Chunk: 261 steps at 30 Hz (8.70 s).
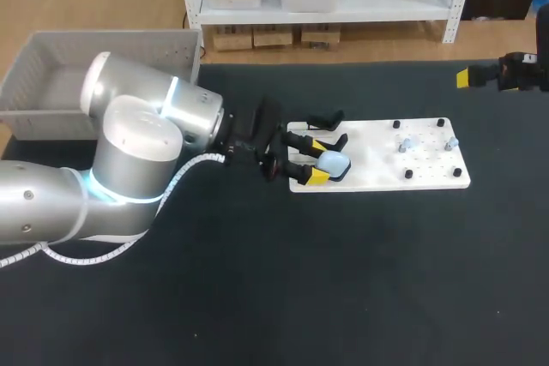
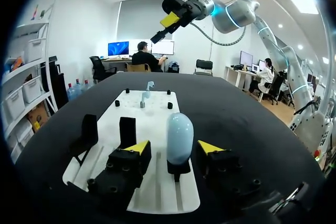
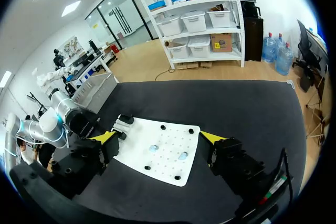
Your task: Pick up each earbud case from the left stands, insert the matching earbuds, close the lid, and place the case in the box.
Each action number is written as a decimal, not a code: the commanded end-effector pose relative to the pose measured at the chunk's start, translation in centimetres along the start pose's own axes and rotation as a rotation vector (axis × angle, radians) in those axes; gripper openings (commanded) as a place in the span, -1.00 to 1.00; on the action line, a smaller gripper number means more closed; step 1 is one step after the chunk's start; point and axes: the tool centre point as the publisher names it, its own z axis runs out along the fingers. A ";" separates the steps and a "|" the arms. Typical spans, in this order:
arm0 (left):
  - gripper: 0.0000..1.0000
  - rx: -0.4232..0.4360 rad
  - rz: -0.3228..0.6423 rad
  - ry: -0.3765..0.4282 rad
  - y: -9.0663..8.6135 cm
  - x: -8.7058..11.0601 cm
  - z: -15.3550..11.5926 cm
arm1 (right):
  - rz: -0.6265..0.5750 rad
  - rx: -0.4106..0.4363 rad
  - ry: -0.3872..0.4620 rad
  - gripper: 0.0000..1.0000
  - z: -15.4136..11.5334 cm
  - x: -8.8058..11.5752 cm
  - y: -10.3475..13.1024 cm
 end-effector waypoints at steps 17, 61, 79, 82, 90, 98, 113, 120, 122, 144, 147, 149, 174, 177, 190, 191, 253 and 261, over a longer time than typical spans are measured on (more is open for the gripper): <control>-1.00 0.011 0.011 -0.006 0.4 -0.1 0.7 | 0.000 0.001 0.001 1.00 0.0 0.0 0.0; -1.00 -0.002 0.141 -0.321 -4.3 -8.8 -0.5 | 0.000 0.001 0.001 1.00 0.0 0.0 0.0; -1.00 -0.001 0.111 -0.360 -4.3 -8.2 -1.0 | 0.000 0.001 0.001 1.00 0.0 0.0 0.0; -1.00 0.003 0.110 -0.362 -4.3 -8.1 -1.0 | 0.000 0.001 0.001 1.00 0.0 0.0 0.0; -1.00 0.003 0.110 -0.362 -4.3 -8.1 -1.0 | -0.025 -0.019 0.005 1.00 -0.5 0.6 0.8; -1.00 0.003 0.110 -0.362 -4.3 -8.1 -1.0 | -0.090 -0.055 0.005 1.00 -1.8 3.6 4.4; -1.00 0.003 0.110 -0.362 -4.3 -8.1 -1.0 | -0.184 -0.151 0.081 1.00 -2.3 7.8 10.5; -1.00 0.003 0.110 -0.362 -4.3 -8.1 -1.0 | -0.214 -0.209 0.147 1.00 -0.4 8.7 13.1; -1.00 0.003 0.110 -0.362 -4.3 -8.1 -1.0 | -0.220 -0.215 0.160 1.00 0.0 9.0 13.7; -1.00 0.003 0.110 -0.362 -4.3 -8.1 -1.0 | -0.238 -0.244 0.248 1.00 4.8 10.7 18.2; -1.00 0.003 0.110 -0.362 -4.3 -8.1 -1.0 | -0.230 -0.239 0.247 1.00 5.2 10.6 18.2; -1.00 0.003 0.110 -0.362 -4.3 -8.1 -1.0 | -0.221 -0.235 0.249 1.00 5.5 10.5 18.1; -1.00 0.003 0.110 -0.362 -4.3 -8.1 -1.0 | -0.186 -0.163 0.253 1.00 7.6 9.3 15.9; -1.00 0.003 0.110 -0.362 -4.3 -8.1 -1.0 | -0.183 -0.158 0.253 1.00 7.7 9.3 15.7; -1.00 0.003 0.110 -0.362 -4.3 -8.1 -1.0 | -0.170 -0.142 0.249 1.00 8.1 8.8 15.5; -1.00 0.003 0.110 -0.362 -4.3 -8.1 -1.0 | -0.169 -0.140 0.248 1.00 8.0 8.7 15.4; -1.00 0.003 0.110 -0.362 -4.3 -8.1 -1.0 | -0.417 0.407 0.459 1.00 6.0 5.8 -1.3; -1.00 0.003 0.110 -0.362 -4.3 -8.1 -1.0 | -0.388 0.355 0.540 0.67 6.3 6.6 -2.3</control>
